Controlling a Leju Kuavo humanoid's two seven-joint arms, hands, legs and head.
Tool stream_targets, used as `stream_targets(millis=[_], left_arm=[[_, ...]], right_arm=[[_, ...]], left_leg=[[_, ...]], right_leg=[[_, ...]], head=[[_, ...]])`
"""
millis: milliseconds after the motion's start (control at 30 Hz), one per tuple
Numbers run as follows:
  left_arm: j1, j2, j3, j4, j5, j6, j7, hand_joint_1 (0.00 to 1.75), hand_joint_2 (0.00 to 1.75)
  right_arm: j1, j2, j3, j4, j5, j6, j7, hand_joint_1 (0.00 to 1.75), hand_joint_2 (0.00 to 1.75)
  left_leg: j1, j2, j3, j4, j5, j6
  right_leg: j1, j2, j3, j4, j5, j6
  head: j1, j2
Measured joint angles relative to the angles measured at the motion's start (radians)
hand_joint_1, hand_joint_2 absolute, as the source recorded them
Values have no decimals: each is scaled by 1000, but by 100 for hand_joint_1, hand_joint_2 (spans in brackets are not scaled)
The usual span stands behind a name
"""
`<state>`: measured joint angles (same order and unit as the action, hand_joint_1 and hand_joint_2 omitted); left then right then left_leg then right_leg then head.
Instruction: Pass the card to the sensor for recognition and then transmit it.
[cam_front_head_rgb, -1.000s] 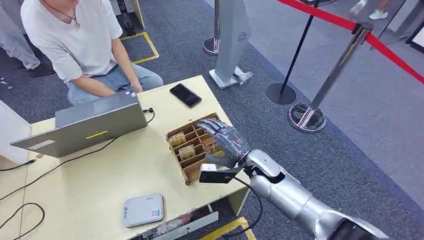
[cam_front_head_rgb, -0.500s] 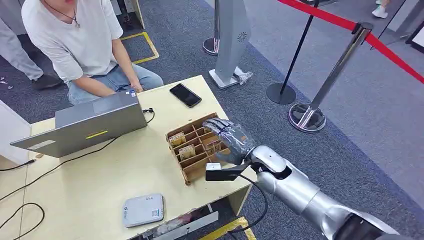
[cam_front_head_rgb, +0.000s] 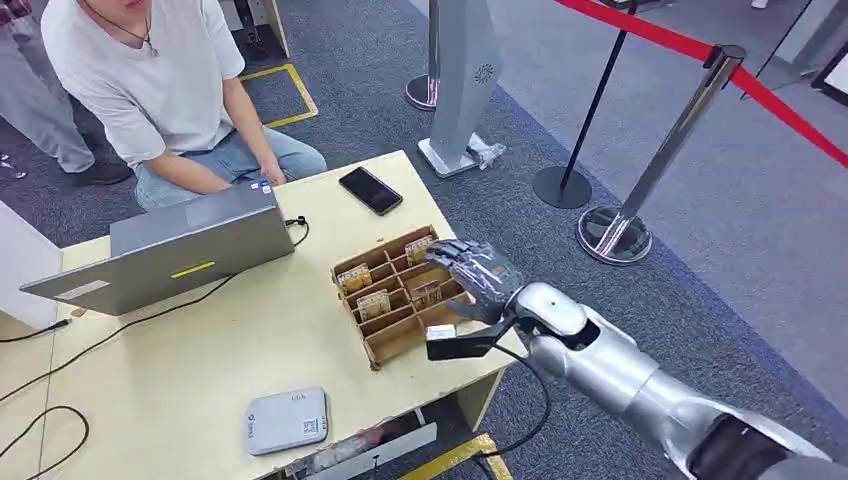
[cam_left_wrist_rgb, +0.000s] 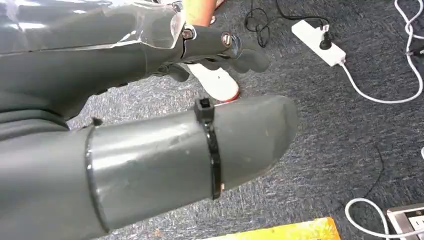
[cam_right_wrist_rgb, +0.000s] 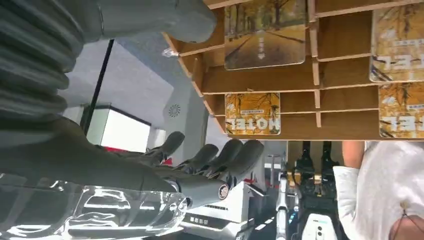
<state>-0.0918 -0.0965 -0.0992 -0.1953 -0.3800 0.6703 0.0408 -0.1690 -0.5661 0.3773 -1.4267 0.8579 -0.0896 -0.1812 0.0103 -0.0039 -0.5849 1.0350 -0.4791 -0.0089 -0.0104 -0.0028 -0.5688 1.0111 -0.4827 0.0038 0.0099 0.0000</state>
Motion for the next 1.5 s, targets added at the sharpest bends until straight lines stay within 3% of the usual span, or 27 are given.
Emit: stream_targets(millis=[467, 567, 600, 733, 967, 1100, 1167, 1500], left_arm=[[-2, 0, 0, 0, -11, -2, 0, 0, 0], [-3, 1, 0, 0, -14, -3, 0, 0, 0], [-3, 1, 0, 0, -15, -3, 0, 0, 0], [-3, 1, 0, 0, -15, -3, 0, 0, 0], [-3, 1, 2, 0, -15, -3, -1, 0, 0], [-3, 1, 3, 0, -15, -3, -1, 0, 0], [-3, 1, 3, 0, -15, -3, -2, 0, 0], [-3, 1, 11, 0, -21, 0, -2, 0, 0]], right_arm=[[-56, -17, 56, 13, -16, 30, -7, 58, 175], [-78, -17, 79, 29, -18, 36, -9, 65, 175], [-87, -17, 86, 35, -18, 37, -11, 80, 175], [-117, -16, 119, 63, -23, 39, -18, 66, 175], [-157, -13, 158, 101, -37, 41, -25, 66, 175], [-164, -12, 173, 113, -37, 41, -25, 77, 175], [-167, -11, 179, 118, -38, 41, -25, 70, 175], [-174, -8, 209, 134, -55, 32, -16, 73, 175]], left_leg=[[0, 0, 0, 0, 0, 0], [0, 0, 0, 0, 0, 0], [0, 0, 0, 0, 0, 0], [0, 0, 0, 0, 0, 0], [0, 0, 0, 0, 0, 0], [0, 0, 0, 0, 0, 0], [0, 0, 0, 0, 0, 0], [0, 0, 0, 0, 0, 0]], right_leg=[[0, 0, 0, 0, 0, 0], [0, 0, 0, 0, 0, 0], [0, 0, 0, 0, 0, 0], [0, 0, 0, 0, 0, 0], [0, 0, 0, 0, 0, 0], [0, 0, 0, 0, 0, 0], [0, 0, 0, 0, 0, 0], [0, 0, 0, 0, 0, 0]], head=[[0, 0], [0, 0], [0, 0], [0, 0], [0, 0], [0, 0], [0, 0], [0, 0]])
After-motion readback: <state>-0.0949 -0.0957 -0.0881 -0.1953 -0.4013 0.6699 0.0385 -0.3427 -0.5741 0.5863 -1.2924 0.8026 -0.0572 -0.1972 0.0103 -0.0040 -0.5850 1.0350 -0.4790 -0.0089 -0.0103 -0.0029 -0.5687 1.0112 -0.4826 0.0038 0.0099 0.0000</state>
